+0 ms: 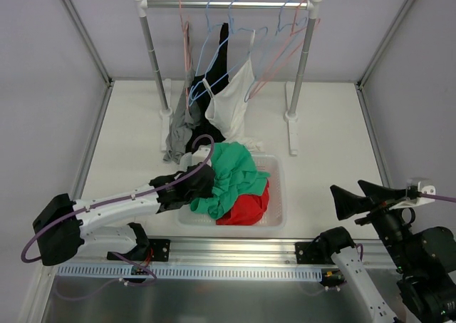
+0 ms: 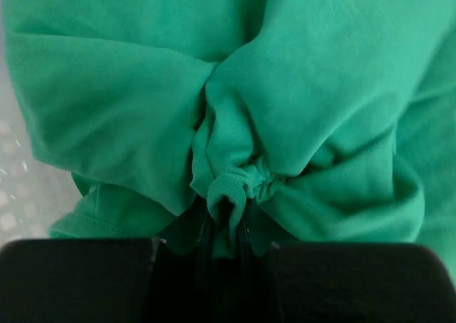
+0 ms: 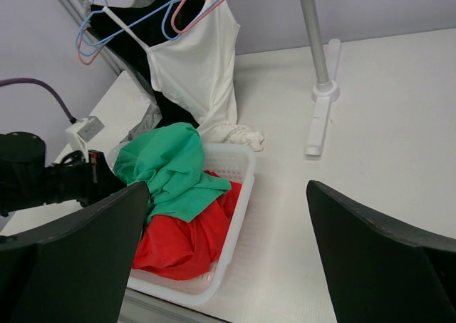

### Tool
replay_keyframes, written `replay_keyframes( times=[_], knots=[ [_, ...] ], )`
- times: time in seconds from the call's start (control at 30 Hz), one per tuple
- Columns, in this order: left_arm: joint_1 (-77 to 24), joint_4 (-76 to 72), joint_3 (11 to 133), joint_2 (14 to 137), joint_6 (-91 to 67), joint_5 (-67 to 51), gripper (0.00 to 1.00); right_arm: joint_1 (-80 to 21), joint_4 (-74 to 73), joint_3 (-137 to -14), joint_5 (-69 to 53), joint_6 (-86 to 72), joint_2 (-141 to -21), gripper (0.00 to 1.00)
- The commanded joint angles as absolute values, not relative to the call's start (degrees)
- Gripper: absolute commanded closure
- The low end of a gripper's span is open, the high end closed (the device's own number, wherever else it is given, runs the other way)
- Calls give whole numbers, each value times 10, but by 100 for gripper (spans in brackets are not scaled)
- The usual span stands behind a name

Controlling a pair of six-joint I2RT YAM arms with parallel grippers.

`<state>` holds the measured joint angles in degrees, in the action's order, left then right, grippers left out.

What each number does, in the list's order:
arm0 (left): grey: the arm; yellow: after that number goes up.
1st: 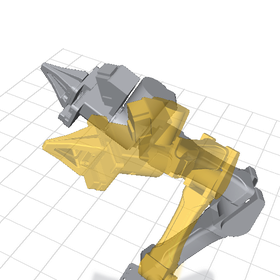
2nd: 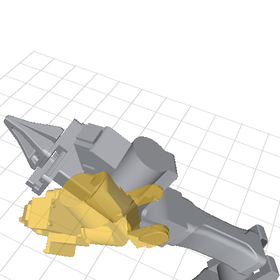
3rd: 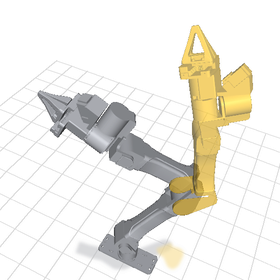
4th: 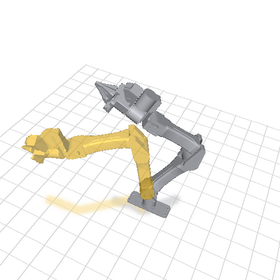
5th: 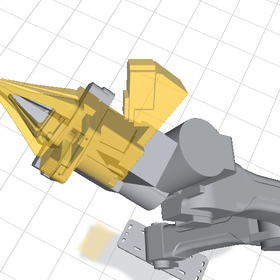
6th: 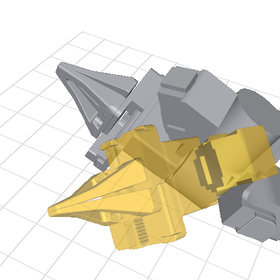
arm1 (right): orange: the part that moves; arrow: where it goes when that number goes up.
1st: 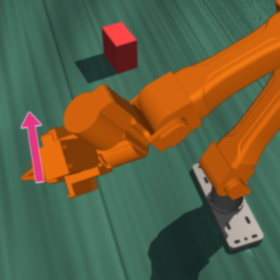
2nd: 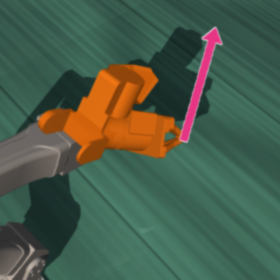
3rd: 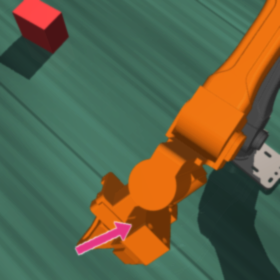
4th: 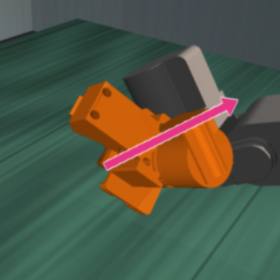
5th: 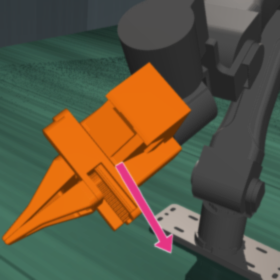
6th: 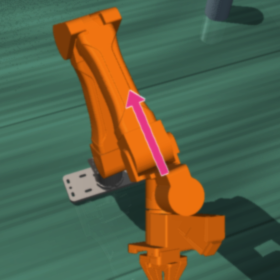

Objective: Remove the tank top from the hanger

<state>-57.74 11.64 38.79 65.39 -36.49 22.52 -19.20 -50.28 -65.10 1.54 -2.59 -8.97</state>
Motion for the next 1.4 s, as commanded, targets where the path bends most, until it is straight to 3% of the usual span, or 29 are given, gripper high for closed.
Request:
replay_keyframes(
  times=[0.0,0.17,0.3,0.33,0.37,0.43,0.53,1.03,1.1,1.13,1.17,1.37],
  knots=[
    [-578,95,348,671,-470,218,100,-189,-439,-634,-36,-41,-111,1],
    [-579,95,301,646,-499,231,97,-189,-414,-617,-60,-49,-119,0],
    [-579,98,310,584,-468,225,84,-189,-403,-616,-78,-50,-137,1],
    [-579,98,317,571,-455,219,71,-189,-399,-615,-81,-51,-142,1],
    [-579,99,321,549,-450,209,65,-189,-393,-613,-83,-51,-145,1],
    [-582,103,328,529,-440,199,61,-188,-390,-612,-86,-51,-152,0],
    [-590,115,332,498,-433,188,46,-189,-387,-609,-86,-47,-157,1],
    [-588,192,445,464,-351,306,32,-189,-386,-607,-83,-38,-163,1],
    [-578,192,459,486,-343,315,29,-188,-386,-606,-83,-37,-163,0],
    [-566,192,474,496,-332,315,20,-189,-387,-606,-83,-37,-163,1],
    [-562,191,483,521,-327,323,18,-188,-386,-606,-83,-37,-165,0],
    [-517,174,554,647,-293,294,13,-189,-387,-603,-94,-40,-167,1]
  ],
)
